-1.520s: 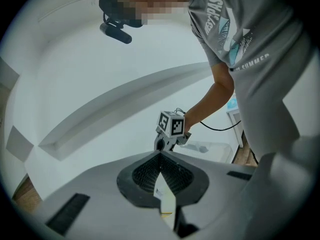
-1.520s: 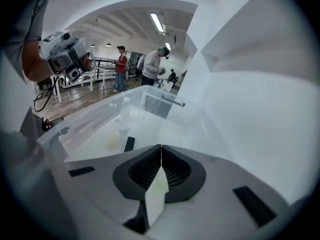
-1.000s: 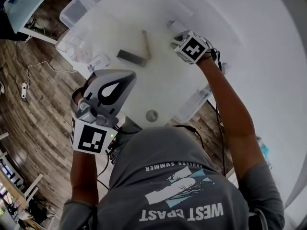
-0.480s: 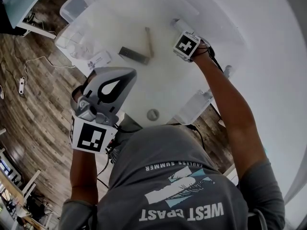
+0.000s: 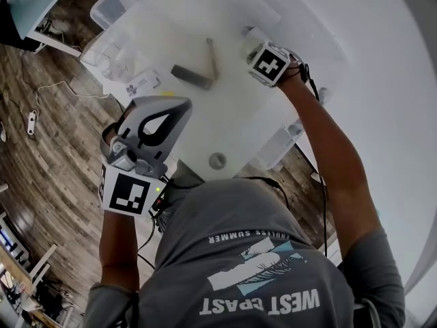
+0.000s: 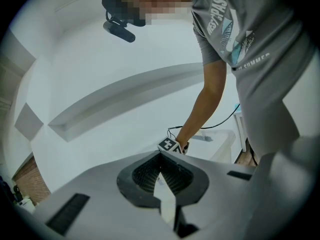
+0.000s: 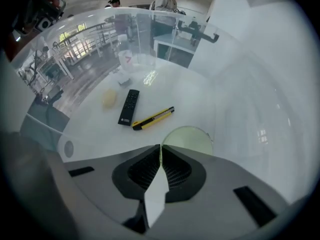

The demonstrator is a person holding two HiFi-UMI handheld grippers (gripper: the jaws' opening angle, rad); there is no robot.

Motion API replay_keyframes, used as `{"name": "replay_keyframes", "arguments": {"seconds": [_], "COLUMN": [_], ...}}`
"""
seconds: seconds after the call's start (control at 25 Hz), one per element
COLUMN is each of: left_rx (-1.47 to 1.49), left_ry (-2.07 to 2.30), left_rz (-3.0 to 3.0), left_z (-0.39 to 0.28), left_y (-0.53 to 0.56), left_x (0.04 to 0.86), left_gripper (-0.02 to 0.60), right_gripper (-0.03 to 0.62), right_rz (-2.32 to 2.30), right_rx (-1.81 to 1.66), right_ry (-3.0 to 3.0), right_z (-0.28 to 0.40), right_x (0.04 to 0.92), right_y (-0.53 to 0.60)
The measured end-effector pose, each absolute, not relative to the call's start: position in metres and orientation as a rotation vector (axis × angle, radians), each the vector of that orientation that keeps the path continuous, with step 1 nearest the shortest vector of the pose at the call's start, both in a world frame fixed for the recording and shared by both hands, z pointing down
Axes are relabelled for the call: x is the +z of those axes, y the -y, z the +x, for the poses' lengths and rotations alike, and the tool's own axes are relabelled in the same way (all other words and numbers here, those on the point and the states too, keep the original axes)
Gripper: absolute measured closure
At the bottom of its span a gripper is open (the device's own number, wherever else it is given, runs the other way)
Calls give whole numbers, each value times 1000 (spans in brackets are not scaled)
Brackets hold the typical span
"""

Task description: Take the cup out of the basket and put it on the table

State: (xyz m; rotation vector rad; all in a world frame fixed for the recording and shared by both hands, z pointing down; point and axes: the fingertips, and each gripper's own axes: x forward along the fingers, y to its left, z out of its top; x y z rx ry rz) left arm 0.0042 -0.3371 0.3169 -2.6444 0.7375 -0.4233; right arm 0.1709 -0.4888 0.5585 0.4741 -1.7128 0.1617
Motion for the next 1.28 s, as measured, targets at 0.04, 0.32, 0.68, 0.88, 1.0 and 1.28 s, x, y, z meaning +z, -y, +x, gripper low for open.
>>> {"name": "replay_keyframes", "arguments": {"seconds": [0.04, 0.32, 0.68, 0.88, 1.0, 1.28], "left_rx": [-434, -440, -437, -452, -458, -470], "left_ry": [-729, -712, -712, -712, -716, -733], "left_rz": [-2638, -2608, -2570, -2546, -2540, -2511], "left_z": [6, 17, 25, 27, 27, 28], "left_y": [333, 306, 281, 267, 257, 229], "left_x": [316, 308, 298, 297, 297, 290], "left_gripper": [574, 574, 574, 574, 574, 574], "right_gripper": [571, 569, 571, 571, 569, 569], "right_rz": [483, 524, 558, 594, 598, 597], "right_rx": [141, -20, -201, -251, -291, -367], "right_ry": [1732, 1843, 1963, 2021, 2055, 2120], "right_z": [167, 140, 122, 115, 109, 99], "right_x": [548, 475, 388, 354, 336, 300], "right_y": [488, 466, 420, 386, 365, 316]}}
